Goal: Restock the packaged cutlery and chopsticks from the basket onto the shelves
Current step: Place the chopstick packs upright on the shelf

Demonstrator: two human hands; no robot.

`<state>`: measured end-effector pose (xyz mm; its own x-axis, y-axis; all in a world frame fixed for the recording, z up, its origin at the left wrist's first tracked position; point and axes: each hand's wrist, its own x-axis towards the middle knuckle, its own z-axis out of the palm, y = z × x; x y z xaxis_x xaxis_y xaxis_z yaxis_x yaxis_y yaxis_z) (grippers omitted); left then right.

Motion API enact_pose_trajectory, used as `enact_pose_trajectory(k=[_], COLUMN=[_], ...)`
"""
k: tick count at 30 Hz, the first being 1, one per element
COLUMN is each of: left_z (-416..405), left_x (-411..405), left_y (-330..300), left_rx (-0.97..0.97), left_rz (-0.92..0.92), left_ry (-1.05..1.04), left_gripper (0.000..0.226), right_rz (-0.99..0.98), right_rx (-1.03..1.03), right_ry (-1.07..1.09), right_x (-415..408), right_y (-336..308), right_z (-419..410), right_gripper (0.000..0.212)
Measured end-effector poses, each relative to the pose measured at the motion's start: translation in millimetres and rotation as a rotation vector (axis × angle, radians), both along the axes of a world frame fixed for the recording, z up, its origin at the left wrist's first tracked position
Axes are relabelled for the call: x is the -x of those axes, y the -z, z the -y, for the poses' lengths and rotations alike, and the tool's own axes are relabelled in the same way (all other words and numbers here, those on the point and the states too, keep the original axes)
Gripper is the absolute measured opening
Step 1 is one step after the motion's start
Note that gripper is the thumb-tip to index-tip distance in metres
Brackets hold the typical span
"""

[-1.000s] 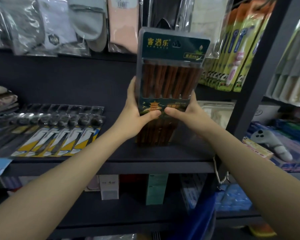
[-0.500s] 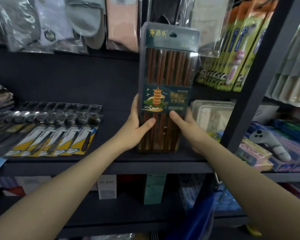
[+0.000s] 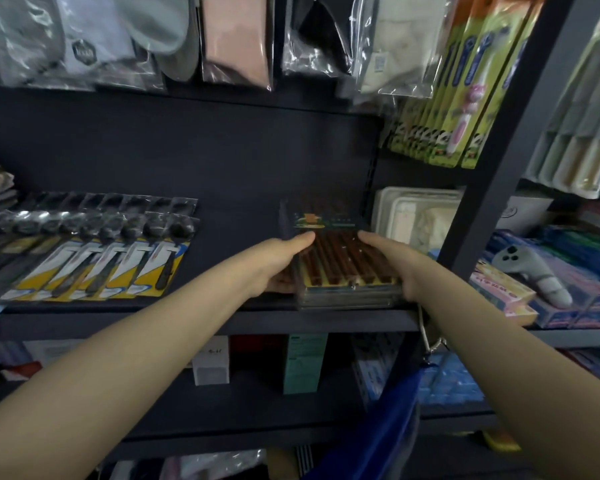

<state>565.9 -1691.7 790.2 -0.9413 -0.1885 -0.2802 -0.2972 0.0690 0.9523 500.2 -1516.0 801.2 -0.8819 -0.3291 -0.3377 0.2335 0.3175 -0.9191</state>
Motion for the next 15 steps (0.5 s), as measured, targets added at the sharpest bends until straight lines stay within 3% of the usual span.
enact_pose_trajectory(k=[3,5,7,9,11,13,15], left_z=[-5.8,-10.1,-15.8,-18.6,-19.0,-17.1,-9.4], left_x=[14.1,22.6,27.2,32.0,35.0,35.6,36.2], left_y=[-1.7,-1.1,-2.5,-3.7,-4.3,-2.0,4.8], left_rx=[-0.022,0.062,0.350,0.800,1.085,1.030,0.777], left_rz=[0.003,0.033,0.053,0.059,0.037,-0.022,-0.105], left_ry=[0.023,0.059,0.118,0.150,0.110,0.078,0.091], left_gripper=[0.051,0.059,0.070,0.079,0.083,0.074,0.063], right_rz=[-0.006,-0.002,-0.037,-0.136,-0.381,-0.719,-0.906], right_rx=[0.019,0.027,-0.039,-0.142,-0.335,-0.473,-0.537], right_ry=[0.079,0.125,0.147,0.099,-0.003,-0.132,-0.327], right_x=[7.7,7.5,12.6,7.4,0.5,-9.1,-17.8], right_y=[-2.1,-3.3,-2.4,-4.3,-4.0,-3.4,-1.7], right_z=[-5.4,-6.1,-8.2,-8.0,-7.7,-12.2,-21.0], right_gripper=[0.040,0.030,0.043,0.047,0.052,0.058,0.065])
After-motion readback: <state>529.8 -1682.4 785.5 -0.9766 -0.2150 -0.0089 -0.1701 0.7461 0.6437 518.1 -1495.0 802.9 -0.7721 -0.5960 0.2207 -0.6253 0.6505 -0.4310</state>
